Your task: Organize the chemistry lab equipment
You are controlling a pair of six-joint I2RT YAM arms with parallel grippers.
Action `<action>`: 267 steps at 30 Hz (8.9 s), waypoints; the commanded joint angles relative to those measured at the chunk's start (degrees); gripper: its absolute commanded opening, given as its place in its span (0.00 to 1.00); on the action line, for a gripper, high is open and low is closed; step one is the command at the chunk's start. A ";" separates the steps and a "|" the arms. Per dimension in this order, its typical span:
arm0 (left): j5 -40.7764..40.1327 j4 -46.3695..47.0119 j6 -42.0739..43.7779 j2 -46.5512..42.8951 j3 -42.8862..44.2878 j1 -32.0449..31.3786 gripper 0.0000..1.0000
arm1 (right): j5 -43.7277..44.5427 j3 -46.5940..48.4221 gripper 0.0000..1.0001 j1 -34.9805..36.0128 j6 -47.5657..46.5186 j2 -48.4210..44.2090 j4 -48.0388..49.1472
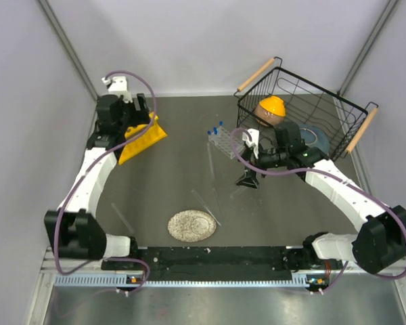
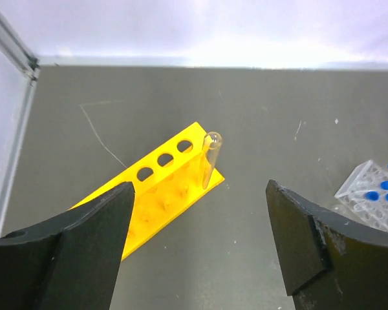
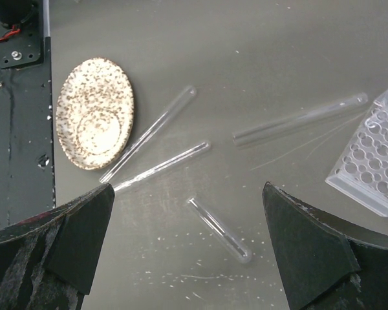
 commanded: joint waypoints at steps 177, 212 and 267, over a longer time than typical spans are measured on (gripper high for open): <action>0.77 -16.34 -7.34 -21.85 -3.32 -1.46 0.00 | 0.20 3.54 0.99 8.23 -1.43 -0.80 -3.83; -8.03 -3.32 -0.21 11.56 15.50 -1.37 0.00 | 9.95 1.16 0.99 10.69 -10.14 0.96 -5.50; -7.77 -6.22 -4.78 -15.23 1.27 -1.28 0.77 | 8.46 -0.33 0.99 7.98 -15.33 3.60 -7.61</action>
